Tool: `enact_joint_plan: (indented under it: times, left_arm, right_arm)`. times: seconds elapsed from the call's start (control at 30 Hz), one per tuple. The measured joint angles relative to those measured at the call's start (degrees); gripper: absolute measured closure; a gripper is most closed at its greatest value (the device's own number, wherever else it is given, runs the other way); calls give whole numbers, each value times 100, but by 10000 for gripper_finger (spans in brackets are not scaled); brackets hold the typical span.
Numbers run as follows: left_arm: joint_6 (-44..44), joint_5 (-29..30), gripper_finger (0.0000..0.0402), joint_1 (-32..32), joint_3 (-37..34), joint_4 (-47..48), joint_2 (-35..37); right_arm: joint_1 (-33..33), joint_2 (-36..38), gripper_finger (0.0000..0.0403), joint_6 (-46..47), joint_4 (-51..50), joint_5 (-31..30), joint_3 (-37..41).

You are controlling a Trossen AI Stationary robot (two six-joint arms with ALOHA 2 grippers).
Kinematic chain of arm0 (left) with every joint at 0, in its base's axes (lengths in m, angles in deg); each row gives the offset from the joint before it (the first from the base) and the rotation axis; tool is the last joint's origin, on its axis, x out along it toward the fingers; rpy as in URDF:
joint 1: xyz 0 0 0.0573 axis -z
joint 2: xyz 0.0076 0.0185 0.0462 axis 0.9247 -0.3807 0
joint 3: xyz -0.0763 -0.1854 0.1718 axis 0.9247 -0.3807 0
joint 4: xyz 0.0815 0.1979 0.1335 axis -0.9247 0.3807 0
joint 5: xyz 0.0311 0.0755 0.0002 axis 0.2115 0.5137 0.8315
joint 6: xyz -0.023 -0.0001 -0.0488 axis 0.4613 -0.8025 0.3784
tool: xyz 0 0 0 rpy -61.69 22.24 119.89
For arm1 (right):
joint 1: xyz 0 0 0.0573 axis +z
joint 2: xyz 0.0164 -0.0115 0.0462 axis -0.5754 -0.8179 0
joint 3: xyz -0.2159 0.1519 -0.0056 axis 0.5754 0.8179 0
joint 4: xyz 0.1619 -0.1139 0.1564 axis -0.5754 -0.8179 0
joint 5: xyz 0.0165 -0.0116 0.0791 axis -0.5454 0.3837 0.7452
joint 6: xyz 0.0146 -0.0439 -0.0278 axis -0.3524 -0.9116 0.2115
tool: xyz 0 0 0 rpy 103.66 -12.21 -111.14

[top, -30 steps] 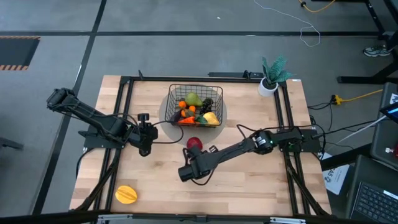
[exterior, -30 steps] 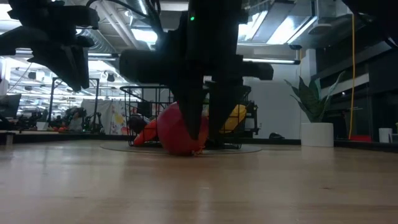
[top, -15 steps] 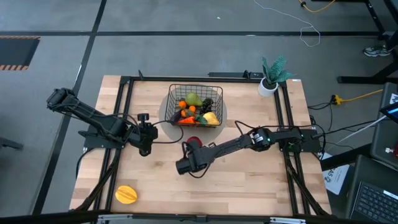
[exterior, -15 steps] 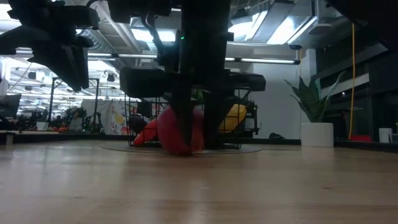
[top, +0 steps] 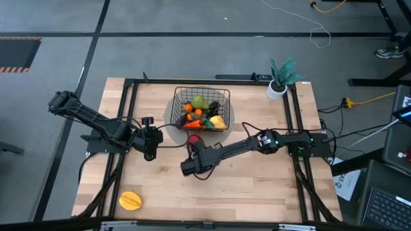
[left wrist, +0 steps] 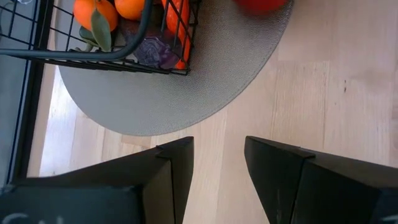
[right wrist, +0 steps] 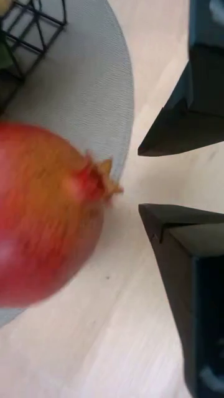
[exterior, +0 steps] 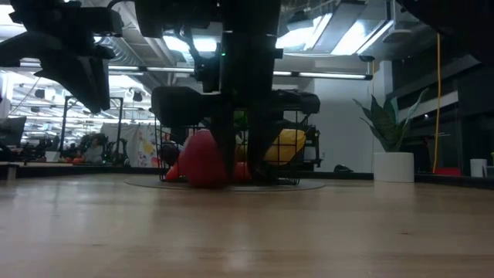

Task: Build produce basket
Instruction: Put the red pomegranate into the black wire basket

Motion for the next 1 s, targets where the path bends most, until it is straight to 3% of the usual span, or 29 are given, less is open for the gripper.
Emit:
enact_joint_plan:
  times: [0.63, 0.8, 1.0]
  left_arm:
    - [0, 2, 269, 0, 0, -2, 0]
    - [-2, 2, 269, 0, 0, -2, 0]
    - [0, 2, 269, 0, 0, -22, 0]
  right_arm:
    - [-126, -1, 279, -414, 532, 15, -55]
    - [-186, -7, 279, -417, 486, 502, -282]
    - [-282, 4, 279, -424, 185, 671, -521]
